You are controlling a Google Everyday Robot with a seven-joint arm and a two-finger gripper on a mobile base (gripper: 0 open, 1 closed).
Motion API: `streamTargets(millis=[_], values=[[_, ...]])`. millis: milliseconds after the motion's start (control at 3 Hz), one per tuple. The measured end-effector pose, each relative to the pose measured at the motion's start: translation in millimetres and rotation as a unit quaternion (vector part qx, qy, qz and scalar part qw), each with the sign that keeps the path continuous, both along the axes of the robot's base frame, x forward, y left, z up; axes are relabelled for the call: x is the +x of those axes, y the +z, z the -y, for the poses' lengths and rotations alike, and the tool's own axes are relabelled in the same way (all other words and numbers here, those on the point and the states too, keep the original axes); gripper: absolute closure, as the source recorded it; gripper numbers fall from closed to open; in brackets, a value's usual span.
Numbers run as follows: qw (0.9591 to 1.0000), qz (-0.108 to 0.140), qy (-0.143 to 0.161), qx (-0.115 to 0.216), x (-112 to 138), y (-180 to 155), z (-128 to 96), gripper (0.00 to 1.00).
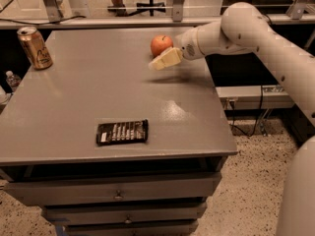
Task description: Move apple near orange can
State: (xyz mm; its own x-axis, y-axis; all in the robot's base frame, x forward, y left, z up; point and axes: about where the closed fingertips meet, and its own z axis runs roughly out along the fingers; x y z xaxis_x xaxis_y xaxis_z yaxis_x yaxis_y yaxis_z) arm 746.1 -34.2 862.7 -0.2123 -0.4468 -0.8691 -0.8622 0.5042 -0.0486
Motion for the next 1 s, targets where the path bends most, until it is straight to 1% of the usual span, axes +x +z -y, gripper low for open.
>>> streamTargets(millis=[333,667,1000], values=[[0.9999,0.009,0.003,0.006,21.8,-5.5,-14.1,0.00],[0.9999,0.009,0.000,0.006,38.1,-17.4,-16.0,0.00],[0.9999,0.004,-0.008,0.006,48.9,-23.0,-12.8,0.18]])
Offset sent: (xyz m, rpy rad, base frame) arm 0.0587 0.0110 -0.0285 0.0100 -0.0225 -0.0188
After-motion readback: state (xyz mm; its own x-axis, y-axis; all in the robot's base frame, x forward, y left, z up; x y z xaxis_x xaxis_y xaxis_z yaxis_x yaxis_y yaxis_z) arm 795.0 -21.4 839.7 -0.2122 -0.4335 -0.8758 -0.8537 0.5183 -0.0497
